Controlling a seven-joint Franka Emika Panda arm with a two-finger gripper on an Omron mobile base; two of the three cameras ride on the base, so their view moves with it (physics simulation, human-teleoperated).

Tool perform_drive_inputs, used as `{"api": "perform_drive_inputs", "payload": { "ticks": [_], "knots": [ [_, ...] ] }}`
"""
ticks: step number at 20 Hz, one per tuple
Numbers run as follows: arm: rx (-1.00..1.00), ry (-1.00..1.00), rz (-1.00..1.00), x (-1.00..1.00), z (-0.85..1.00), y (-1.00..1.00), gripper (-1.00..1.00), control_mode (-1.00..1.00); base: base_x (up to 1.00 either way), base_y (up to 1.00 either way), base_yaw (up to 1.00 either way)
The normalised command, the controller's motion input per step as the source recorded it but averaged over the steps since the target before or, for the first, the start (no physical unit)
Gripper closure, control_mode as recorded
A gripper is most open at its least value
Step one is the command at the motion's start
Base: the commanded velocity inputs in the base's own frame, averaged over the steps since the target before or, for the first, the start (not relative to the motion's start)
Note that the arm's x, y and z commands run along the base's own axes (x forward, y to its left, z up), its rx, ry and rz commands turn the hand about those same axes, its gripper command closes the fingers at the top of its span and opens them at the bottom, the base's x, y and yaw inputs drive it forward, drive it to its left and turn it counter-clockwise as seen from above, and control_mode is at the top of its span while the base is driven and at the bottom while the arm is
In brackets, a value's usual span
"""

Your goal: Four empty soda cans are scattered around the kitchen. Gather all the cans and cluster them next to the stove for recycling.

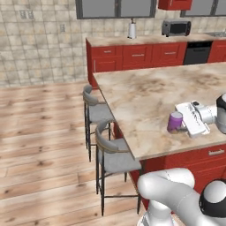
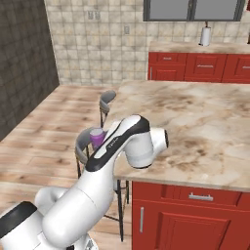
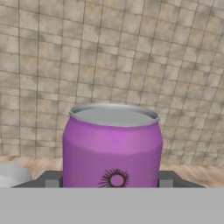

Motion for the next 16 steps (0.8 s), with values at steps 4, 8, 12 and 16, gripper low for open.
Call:
{"api": "perform_drive_inputs", "payload": {
  "ticks": [4, 8, 12, 16],
  "knots": [
    [0.00, 0.00, 0.00, 0.00, 0.00, 0.00, 1.00, 1.00, -0.27, -0.32, -0.09],
    [0.00, 0.00, 0.00, 0.00, 0.00, 0.00, 1.00, 1.00, 0.00, -0.27, -0.29],
    [0.00, 0.00, 0.00, 0.00, 0.00, 0.00, 1.00, 1.00, 0.11, -0.10, -0.38],
    [0.00, 0.00, 0.00, 0.00, 0.00, 0.00, 1.00, 1.00, 0.17, 0.00, -0.43]
  ]
}}
